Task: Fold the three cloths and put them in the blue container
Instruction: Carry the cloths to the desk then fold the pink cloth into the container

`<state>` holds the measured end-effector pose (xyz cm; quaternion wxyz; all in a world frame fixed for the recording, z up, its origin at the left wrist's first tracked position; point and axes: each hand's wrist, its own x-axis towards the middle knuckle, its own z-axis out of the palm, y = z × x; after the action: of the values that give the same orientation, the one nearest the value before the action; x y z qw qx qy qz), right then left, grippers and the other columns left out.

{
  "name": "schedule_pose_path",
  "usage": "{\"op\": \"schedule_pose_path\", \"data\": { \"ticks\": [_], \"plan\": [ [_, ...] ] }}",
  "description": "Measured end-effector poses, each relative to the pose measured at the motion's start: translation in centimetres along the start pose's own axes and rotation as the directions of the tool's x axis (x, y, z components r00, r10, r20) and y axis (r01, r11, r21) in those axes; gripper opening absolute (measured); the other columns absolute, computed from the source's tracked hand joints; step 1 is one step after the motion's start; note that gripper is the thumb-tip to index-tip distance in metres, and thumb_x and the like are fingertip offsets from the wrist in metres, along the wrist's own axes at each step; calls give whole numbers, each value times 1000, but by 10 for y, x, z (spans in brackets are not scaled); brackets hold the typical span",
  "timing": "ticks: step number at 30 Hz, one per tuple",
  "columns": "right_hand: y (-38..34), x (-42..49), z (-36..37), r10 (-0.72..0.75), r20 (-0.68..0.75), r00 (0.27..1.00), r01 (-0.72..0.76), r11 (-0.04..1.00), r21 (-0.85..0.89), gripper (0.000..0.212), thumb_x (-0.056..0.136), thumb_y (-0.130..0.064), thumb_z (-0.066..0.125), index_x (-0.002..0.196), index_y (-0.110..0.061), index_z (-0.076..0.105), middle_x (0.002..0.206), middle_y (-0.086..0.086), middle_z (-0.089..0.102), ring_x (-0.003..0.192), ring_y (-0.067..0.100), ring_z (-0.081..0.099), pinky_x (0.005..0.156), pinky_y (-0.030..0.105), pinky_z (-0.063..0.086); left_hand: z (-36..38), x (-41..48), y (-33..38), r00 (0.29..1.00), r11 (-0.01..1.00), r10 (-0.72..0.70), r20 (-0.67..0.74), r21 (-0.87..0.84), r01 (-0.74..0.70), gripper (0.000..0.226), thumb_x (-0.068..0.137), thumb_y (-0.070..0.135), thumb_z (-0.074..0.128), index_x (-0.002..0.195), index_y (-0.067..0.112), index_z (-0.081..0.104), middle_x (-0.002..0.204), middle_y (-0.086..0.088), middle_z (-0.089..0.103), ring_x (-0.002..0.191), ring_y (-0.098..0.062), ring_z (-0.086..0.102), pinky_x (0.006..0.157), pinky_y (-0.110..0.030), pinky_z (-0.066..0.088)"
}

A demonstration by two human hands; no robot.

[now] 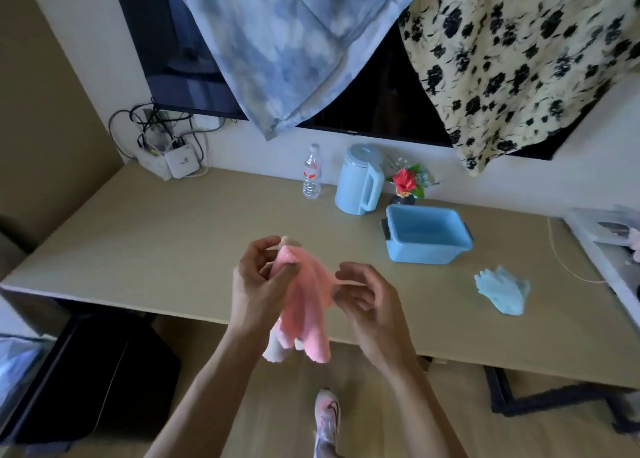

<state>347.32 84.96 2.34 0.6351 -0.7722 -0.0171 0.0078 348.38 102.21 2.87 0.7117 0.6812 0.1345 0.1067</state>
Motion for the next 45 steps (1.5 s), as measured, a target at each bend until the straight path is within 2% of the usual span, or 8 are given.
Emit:
{"op": "schedule_pose_path", "data": {
  "ticks": [7, 12, 19, 26, 32, 39, 42, 45],
  "plan": [
    [-4, 125, 25, -81, 275, 958, 101, 993, -59, 37, 79, -23, 79, 113, -31, 65, 110, -13, 73, 105, 9, 68, 95, 32, 54, 19, 95, 0, 993, 996, -82, -88, -53, 78, 50, 70, 23, 71, 119, 21, 61, 109, -9, 72, 92, -23, 73, 66, -33, 56],
    [-6, 183, 58, -26, 392, 919, 44, 998, -38, 46, 75, -24, 86, 115, -30, 65, 113, -12, 71, 102, 1, 67, 80, 19, 56, 19, 149, 1, 996, 997, -76, -52, -23, 75, 45, 72, 15, 71, 114, 30, 66, 104, -19, 70, 96, -31, 72, 82, -48, 62],
    [-4, 243, 83, 31, 284, 958, -47, 998, 49, 15, 99, -12, 60, 88, -1, 58, 64, 4, 66, 54, 9, 63, 48, 23, 50, 13, 217, -13, 983, 981, -169, 72, -80, 175, 40, 79, 36, 73, 99, 3, 60, 90, -21, 64, 87, -36, 66, 87, -59, 54],
    [21, 283, 86, 57, 142, 988, -60, 998, 14, 19, 87, -17, 64, 75, -11, 51, 64, -3, 49, 63, 12, 46, 60, 31, 38, -28, 286, -44, 982, 981, -187, 6, -42, 187, 22, 70, 15, 71, 77, 15, 51, 74, -20, 59, 70, -35, 57, 72, -53, 47],
    [37, 298, 79, 94, 52, 994, -94, 995, 11, 24, 85, -15, 67, 72, -5, 49, 63, -2, 45, 58, 11, 41, 53, 24, 33, -84, 339, -54, 984, 960, -126, -122, 235, 152, 14, 60, 20, 67, 71, 18, 59, 67, 2, 56, 67, -19, 49, 66, -33, 40],
    [46, 306, 80, 156, 30, 987, -156, 988, -1, 30, 87, -10, 71, 67, -12, 48, 57, -10, 44, 53, 9, 41, 50, 17, 33, -91, 366, -89, 960, 720, -218, -178, 635, 281, 17, 83, 15, 62, 99, 16, 66, 87, -4, 65, 79, -28, 60, 61, -27, 43],
    [49, 306, 80, 176, 37, 984, -176, 984, 12, 29, 81, -20, 71, 68, -9, 48, 59, -7, 44, 54, 11, 42, 50, 17, 33, -74, 354, -95, 994, 612, -105, -26, 787, 85, 54, 76, 23, 75, 128, 23, 61, 120, -12, 57, 105, -31, 60, 89, -37, 51],
    [48, 306, 81, 204, 41, 978, -206, 977, 53, 32, 84, -22, 73, 68, -8, 50, 61, -3, 47, 56, 13, 43, 51, 21, 35, -31, 318, -69, 957, 774, 22, 290, 601, -200, 64, 68, 38, 80, 127, 30, 57, 119, 6, 58, 100, -8, 62, 83, -29, 54]
  ]
}}
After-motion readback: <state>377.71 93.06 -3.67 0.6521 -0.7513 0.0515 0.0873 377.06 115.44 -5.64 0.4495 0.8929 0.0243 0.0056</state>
